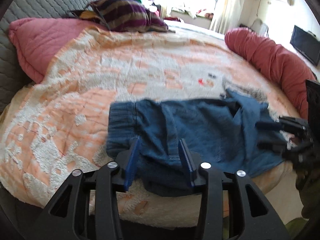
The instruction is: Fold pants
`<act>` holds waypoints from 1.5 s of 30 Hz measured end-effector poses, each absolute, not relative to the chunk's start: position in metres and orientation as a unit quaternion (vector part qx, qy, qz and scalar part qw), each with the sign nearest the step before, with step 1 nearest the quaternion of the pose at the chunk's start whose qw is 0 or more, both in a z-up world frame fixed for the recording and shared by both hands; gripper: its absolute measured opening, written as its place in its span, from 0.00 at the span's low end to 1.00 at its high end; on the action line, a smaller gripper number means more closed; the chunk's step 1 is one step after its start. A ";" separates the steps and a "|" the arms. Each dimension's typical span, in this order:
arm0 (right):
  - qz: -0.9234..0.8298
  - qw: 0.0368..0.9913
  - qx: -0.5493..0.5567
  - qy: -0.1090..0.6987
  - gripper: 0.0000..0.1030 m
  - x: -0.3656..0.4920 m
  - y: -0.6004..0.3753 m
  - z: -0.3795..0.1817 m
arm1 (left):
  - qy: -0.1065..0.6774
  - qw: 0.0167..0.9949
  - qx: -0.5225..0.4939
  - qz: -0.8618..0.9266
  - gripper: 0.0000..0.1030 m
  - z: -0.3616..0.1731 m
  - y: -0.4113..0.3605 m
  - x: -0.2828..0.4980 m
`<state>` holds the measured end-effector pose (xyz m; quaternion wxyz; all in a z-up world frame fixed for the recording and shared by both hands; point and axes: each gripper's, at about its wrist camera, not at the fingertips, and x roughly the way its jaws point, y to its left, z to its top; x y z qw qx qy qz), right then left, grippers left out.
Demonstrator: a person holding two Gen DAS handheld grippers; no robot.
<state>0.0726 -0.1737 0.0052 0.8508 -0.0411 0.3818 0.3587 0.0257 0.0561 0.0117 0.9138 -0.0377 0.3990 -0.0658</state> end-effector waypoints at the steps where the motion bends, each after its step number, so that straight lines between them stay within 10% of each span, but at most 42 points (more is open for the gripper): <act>1: 0.335 0.863 -0.043 0.376 0.50 0.083 -0.187 0.012 | 0.394 0.916 -0.038 -0.068 0.46 0.017 0.054 0.025; 13: 0.240 0.869 -0.061 0.429 0.61 0.217 -0.230 0.004 | 0.426 0.878 -0.038 -0.214 0.54 0.012 -0.053 0.046; 20: 0.216 0.848 -0.091 0.476 0.61 0.283 -0.223 -0.035 | 0.479 0.844 -0.049 -0.238 0.47 -0.037 -0.093 0.068; 24: 0.214 0.838 -0.063 0.497 0.61 0.307 -0.228 -0.055 | 0.486 0.841 -0.045 -0.234 0.24 -0.050 -0.101 0.073; 28: 0.246 0.834 -0.047 0.492 0.16 0.302 -0.234 -0.055 | 0.484 0.840 -0.055 -0.240 0.13 -0.049 -0.099 0.069; 45: 0.250 0.903 0.093 0.335 0.04 0.078 -0.406 0.062 | 0.439 0.866 0.010 -0.239 0.02 -0.029 -0.090 0.065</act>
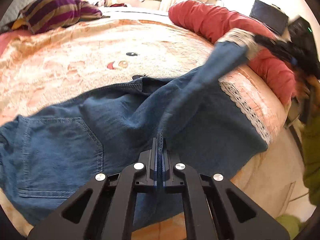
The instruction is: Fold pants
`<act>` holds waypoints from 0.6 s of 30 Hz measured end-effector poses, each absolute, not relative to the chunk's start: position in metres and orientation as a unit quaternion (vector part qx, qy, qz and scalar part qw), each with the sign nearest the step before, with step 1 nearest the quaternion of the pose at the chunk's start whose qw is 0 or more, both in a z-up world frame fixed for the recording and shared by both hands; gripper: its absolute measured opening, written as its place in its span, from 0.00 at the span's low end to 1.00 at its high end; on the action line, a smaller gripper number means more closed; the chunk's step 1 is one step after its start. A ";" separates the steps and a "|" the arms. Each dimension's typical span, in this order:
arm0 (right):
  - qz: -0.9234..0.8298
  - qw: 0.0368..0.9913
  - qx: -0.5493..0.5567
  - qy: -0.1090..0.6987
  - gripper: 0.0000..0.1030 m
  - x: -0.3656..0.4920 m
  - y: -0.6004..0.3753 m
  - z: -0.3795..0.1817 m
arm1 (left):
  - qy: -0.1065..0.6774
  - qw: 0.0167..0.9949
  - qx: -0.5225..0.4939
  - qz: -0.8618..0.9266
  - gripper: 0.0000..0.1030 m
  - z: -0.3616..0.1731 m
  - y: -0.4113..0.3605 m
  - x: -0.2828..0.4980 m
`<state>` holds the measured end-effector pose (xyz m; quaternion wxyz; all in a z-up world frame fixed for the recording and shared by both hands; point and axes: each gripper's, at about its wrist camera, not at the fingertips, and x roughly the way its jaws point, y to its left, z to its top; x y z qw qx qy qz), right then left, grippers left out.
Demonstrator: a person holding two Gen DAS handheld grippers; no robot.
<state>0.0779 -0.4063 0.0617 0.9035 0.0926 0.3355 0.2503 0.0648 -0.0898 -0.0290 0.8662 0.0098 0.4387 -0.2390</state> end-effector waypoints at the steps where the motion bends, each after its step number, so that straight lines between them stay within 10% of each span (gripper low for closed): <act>1: 0.248 0.903 0.095 0.338 0.04 0.062 -0.412 0.057 | 0.438 0.866 0.012 -0.242 0.02 -0.028 -0.090 0.063; 18: 0.205 0.860 0.128 0.450 0.02 -0.032 -0.438 -0.041 | 0.447 0.844 0.108 -0.276 0.02 -0.043 -0.111 0.022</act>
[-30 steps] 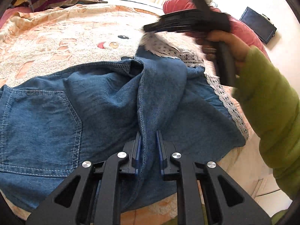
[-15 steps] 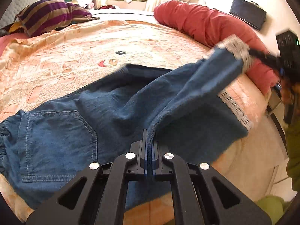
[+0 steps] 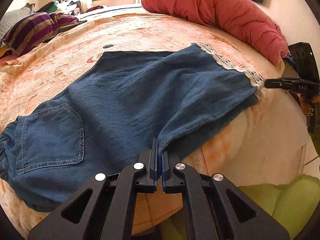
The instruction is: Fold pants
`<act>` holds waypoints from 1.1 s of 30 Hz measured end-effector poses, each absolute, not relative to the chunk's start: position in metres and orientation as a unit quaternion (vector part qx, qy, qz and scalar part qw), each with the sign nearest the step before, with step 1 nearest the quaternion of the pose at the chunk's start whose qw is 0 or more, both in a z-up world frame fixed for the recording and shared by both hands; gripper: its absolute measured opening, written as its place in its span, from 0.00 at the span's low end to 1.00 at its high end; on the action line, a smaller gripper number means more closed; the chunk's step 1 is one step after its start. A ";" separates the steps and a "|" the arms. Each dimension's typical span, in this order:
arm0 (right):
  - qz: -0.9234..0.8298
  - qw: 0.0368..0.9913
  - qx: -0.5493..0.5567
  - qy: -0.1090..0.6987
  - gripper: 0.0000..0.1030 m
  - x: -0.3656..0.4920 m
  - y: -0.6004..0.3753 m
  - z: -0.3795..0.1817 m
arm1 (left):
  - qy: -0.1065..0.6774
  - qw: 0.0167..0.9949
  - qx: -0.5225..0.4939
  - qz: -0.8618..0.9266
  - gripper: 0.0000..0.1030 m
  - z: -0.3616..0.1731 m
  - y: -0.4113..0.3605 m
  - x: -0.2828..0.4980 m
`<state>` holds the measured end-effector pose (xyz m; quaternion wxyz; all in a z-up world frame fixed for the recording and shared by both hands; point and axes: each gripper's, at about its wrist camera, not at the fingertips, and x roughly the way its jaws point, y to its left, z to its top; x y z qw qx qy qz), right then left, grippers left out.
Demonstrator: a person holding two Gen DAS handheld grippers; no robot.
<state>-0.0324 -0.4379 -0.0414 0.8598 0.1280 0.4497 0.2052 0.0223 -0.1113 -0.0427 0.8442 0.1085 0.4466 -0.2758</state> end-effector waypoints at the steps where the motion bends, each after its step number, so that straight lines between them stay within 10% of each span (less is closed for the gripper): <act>1: 0.204 0.861 0.129 0.448 0.00 -0.035 -0.440 -0.042 | 0.447 0.844 0.110 -0.275 0.02 -0.043 -0.112 0.023; 8: 0.227 0.863 0.126 0.434 0.02 -0.042 -0.439 -0.037 | 0.447 0.841 0.124 -0.277 0.03 -0.044 -0.118 0.019; 12: 0.225 0.866 0.125 0.429 0.21 -0.035 -0.436 -0.034 | 0.448 0.841 0.133 -0.273 0.03 -0.045 -0.122 0.017; 18: 0.244 0.856 0.119 0.441 0.03 -0.026 -0.424 -0.044 | 0.447 0.843 0.134 -0.266 0.03 -0.044 -0.124 0.014; 28: 0.211 0.844 0.073 0.488 0.07 -0.035 -0.432 -0.067 | 0.458 0.838 0.128 -0.267 0.06 -0.052 -0.125 0.019; 33: 0.207 0.875 0.082 0.430 0.36 -0.025 -0.455 -0.028 | 0.450 0.833 0.107 -0.303 0.57 -0.036 -0.115 0.011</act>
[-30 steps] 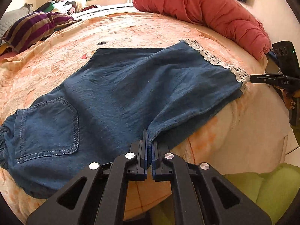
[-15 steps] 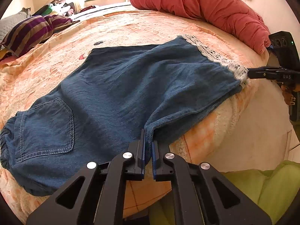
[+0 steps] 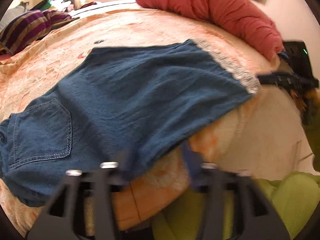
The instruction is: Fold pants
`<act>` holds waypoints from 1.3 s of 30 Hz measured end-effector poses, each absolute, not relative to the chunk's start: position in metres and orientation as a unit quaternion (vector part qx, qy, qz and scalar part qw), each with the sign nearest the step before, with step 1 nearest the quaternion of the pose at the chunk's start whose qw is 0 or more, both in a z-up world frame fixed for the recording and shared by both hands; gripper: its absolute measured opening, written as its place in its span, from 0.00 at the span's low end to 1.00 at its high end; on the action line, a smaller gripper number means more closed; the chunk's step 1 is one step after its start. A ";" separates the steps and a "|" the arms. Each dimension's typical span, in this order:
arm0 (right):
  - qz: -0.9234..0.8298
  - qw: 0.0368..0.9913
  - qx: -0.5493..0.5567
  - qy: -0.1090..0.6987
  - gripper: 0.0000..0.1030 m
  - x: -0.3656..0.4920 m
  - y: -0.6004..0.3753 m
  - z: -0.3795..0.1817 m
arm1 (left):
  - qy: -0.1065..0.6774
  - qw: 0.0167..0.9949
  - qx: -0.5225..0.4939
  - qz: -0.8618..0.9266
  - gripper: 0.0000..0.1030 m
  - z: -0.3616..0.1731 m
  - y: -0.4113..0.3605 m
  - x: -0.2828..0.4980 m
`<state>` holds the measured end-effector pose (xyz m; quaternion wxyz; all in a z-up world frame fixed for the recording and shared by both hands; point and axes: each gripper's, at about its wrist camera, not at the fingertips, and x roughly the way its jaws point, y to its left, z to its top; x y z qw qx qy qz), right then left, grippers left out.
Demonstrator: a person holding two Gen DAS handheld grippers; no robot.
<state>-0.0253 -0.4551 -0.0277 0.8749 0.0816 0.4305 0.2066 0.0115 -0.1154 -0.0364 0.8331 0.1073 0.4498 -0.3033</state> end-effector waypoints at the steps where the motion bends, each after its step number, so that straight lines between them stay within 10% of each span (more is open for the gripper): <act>1: 0.203 0.881 0.085 0.419 0.39 -0.019 -0.459 -0.021 | 0.440 0.837 0.104 -0.308 0.57 -0.030 -0.112 0.010; 11: 0.183 0.868 0.109 0.449 0.44 0.121 -0.448 -0.040 | 0.420 0.878 0.049 -0.226 0.56 0.017 -0.083 0.104; 23: 0.228 0.848 0.108 0.466 0.56 0.150 -0.440 -0.072 | 0.495 0.841 0.021 -0.218 0.56 -0.049 -0.109 0.225; 29: 0.259 0.847 0.108 0.451 0.15 0.140 -0.443 -0.066 | 0.490 0.843 -0.014 -0.223 0.08 -0.054 -0.113 0.223; 39: 0.202 0.873 0.042 0.443 0.15 0.179 -0.443 -0.049 | 0.461 0.869 0.005 -0.178 0.06 -0.046 -0.130 0.245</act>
